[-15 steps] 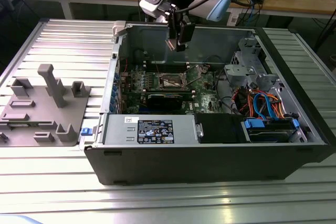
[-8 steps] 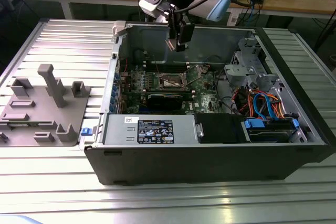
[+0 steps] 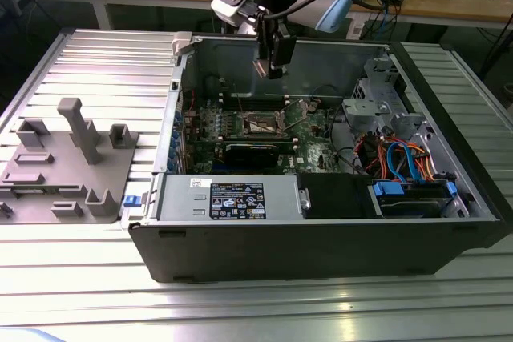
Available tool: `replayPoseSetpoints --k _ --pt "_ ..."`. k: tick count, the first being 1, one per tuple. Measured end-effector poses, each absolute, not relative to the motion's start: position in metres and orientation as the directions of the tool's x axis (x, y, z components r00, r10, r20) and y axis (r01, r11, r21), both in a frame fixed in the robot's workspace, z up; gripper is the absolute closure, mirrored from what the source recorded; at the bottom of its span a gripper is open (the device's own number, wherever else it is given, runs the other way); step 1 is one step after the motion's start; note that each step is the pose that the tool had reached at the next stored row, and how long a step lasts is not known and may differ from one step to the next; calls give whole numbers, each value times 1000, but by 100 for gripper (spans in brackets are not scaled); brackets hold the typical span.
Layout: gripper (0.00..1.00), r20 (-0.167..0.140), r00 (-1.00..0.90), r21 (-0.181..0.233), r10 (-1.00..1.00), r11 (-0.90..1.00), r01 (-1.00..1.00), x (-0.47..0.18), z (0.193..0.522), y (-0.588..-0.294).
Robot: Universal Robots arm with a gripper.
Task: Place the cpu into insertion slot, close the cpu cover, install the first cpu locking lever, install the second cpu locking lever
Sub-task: 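Place the cpu into insertion slot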
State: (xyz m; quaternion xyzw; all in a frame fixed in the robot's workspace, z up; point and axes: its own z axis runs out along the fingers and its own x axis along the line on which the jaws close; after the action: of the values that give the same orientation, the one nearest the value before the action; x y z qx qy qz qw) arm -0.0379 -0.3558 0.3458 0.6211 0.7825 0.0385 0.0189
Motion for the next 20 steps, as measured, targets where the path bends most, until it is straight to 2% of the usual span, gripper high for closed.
replayPoseSetpoints --k 20 --pt "45 18 -157 84 987 155 984 -38 345 -356"
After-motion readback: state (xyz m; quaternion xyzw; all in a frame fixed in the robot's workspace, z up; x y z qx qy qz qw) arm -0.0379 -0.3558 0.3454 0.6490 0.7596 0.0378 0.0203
